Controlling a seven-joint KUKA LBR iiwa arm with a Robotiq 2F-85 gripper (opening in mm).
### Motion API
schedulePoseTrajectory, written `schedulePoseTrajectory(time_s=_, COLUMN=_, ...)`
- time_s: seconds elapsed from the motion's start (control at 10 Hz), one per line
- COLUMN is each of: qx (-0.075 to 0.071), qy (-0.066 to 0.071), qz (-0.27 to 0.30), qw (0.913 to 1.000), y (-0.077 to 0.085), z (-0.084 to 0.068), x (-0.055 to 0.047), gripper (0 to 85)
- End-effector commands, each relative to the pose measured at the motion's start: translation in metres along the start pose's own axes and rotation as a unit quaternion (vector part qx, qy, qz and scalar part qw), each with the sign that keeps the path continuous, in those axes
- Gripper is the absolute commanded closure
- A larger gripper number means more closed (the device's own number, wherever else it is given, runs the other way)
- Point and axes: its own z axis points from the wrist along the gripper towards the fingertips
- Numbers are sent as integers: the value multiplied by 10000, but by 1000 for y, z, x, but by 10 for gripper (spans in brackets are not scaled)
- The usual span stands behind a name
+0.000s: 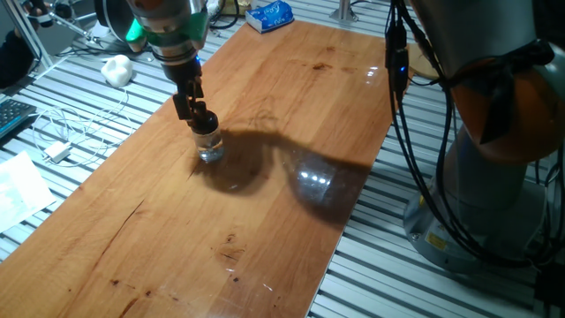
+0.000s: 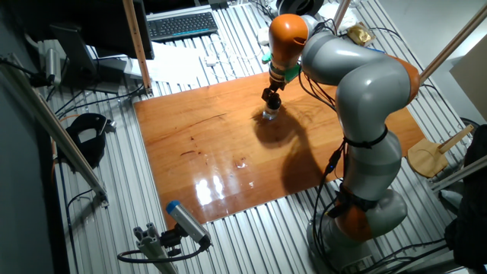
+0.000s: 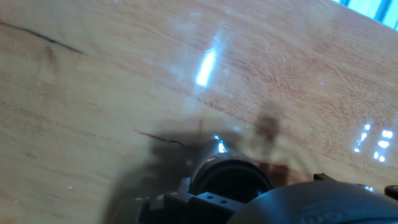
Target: Screw the lid onto the jar
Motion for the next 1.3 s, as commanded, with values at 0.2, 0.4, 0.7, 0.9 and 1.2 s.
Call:
schedulePoseTrajectory(time_s=0.2, qx=11, qy=5, qz=7, qw=10000, y=4, z=2, x=2, gripper=0)
schedulePoseTrajectory(time_s=0.4, qx=1, qy=9, qz=23, qw=10000, y=6, z=5, x=4, gripper=0)
schedulePoseTrajectory(time_s=0.7, qx=-23, qy=6, qz=30, qw=10000, y=7, z=13, x=6, gripper=170)
schedulePoseTrajectory(time_s=0.9, qx=-33, qy=27, qz=30, qw=10000, y=8, z=13, x=6, gripper=170)
schedulePoseTrajectory(time_s=1.2, qx=-39, qy=41, qz=53, qw=10000, y=9, z=14, x=7, gripper=170)
